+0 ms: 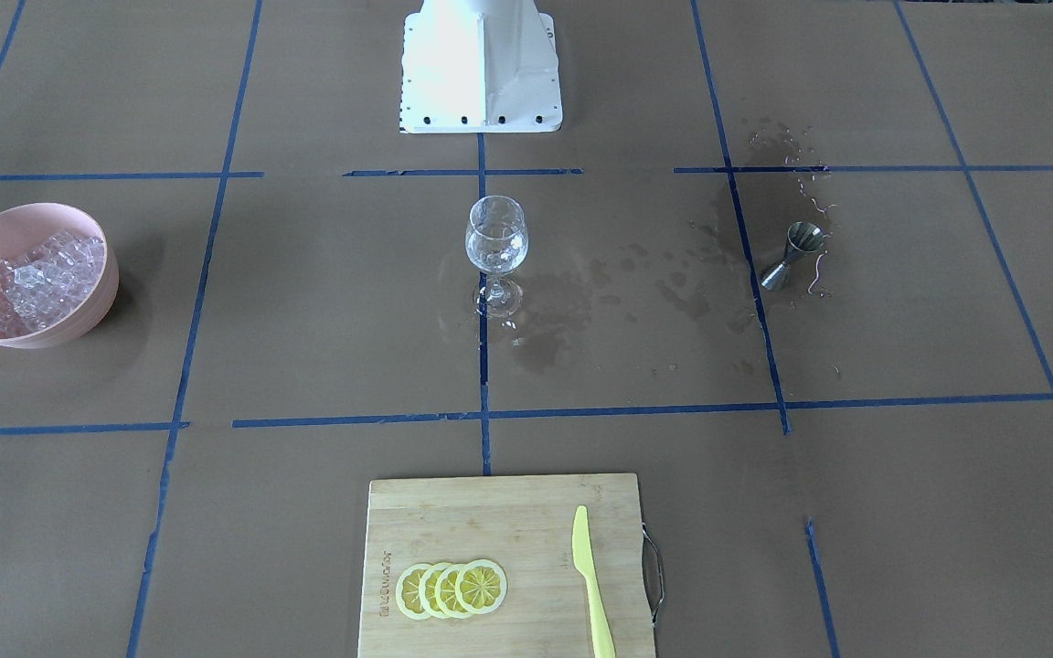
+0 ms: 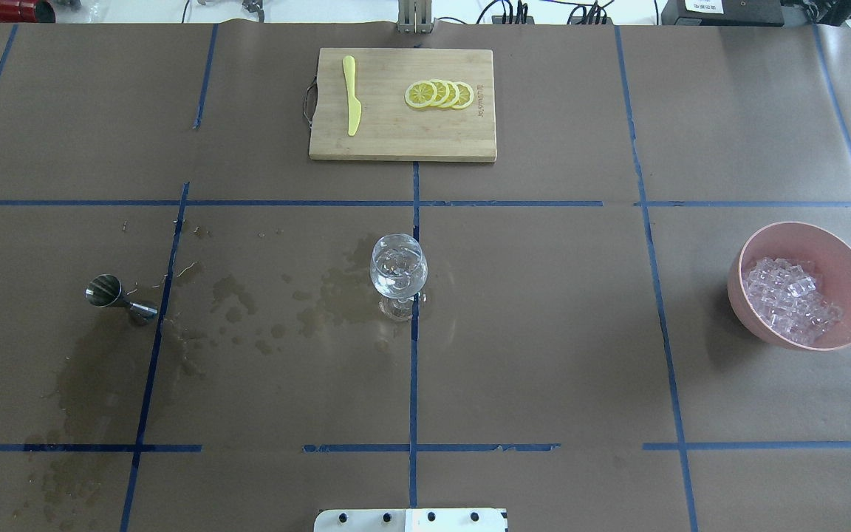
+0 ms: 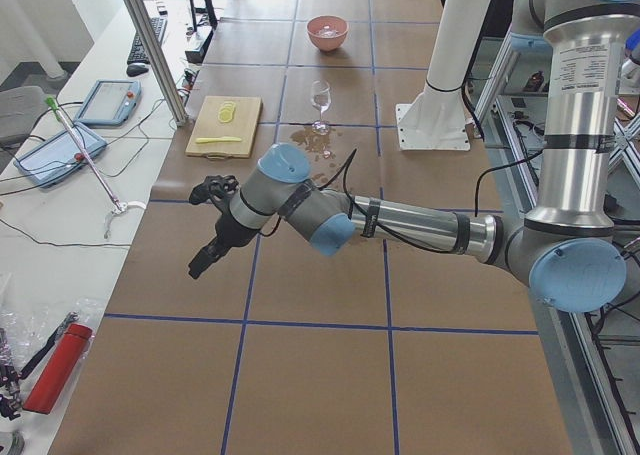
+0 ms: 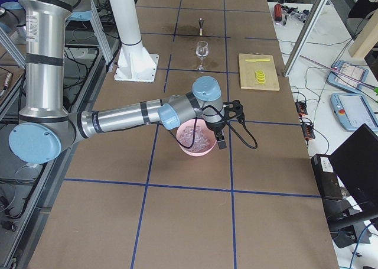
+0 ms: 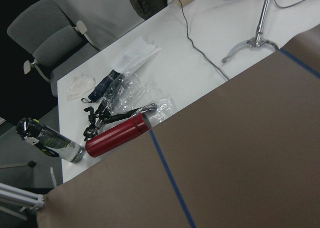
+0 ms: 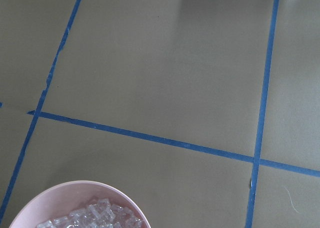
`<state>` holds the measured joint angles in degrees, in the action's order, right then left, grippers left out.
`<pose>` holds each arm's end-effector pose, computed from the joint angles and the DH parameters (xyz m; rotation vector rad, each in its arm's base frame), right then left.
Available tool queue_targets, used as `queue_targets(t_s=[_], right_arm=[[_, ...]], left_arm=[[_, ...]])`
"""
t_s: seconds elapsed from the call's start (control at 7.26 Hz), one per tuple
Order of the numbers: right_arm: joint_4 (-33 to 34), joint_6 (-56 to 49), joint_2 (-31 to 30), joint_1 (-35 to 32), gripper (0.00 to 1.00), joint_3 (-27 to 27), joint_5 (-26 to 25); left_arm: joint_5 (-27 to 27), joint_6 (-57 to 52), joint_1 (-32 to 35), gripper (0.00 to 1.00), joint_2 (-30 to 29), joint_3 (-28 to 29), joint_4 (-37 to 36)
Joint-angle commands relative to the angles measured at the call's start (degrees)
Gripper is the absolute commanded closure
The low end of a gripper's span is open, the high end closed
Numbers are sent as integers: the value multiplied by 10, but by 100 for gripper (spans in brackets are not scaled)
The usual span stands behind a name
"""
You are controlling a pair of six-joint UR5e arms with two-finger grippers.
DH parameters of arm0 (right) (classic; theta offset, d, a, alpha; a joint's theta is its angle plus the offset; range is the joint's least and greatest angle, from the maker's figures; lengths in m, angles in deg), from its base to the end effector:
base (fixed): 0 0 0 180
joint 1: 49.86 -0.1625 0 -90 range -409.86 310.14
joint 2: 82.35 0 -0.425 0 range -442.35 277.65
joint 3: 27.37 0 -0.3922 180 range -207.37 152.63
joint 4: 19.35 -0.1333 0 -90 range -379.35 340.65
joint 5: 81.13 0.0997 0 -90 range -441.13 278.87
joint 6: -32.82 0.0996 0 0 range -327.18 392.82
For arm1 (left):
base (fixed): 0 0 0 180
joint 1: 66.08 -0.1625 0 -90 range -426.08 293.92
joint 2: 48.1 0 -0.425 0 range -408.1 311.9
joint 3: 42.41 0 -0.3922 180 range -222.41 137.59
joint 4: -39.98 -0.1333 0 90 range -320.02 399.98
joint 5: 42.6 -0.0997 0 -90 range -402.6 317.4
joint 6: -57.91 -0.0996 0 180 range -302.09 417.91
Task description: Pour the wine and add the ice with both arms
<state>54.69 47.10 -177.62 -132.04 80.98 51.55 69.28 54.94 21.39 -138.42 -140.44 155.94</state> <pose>0.0018 -0.4703 0.5126 0.3340 -0.8066 -0.0832 -0.0729 -0.5286 0.5507 0.5936 0.3685 0.2064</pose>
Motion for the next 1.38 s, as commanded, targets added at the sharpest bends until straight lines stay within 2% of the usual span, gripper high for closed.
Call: queue_targets(t_s=[0.0,0.14,0.28,0.41,0.69,0.83,1.1,1.24], right_arm=[[0,3,-1,0,0,12,3],[0,7,-1,0,0,15,24],[1,23,0,3,0,25,36],[3,68,0,45,0,47,29],[5,149,0,141,0,90,-36],[-11,242,0,213,0,104,-114],[-136,304,-25,239,9,72,-147],[-138,297,-32,248,13,70,-164]], left_arm=[[83,-15,37,0,-27,-1,-287],[178,-11,45,0,-2,14,-319],[239,-12,45,0,54,7,-304],[250,-11,46,0,80,-3,-270],[246,-11,45,0,85,10,-244],[246,-11,45,0,84,6,-242],[249,-11,45,0,82,3,-231],[250,-11,45,0,83,9,-214]])
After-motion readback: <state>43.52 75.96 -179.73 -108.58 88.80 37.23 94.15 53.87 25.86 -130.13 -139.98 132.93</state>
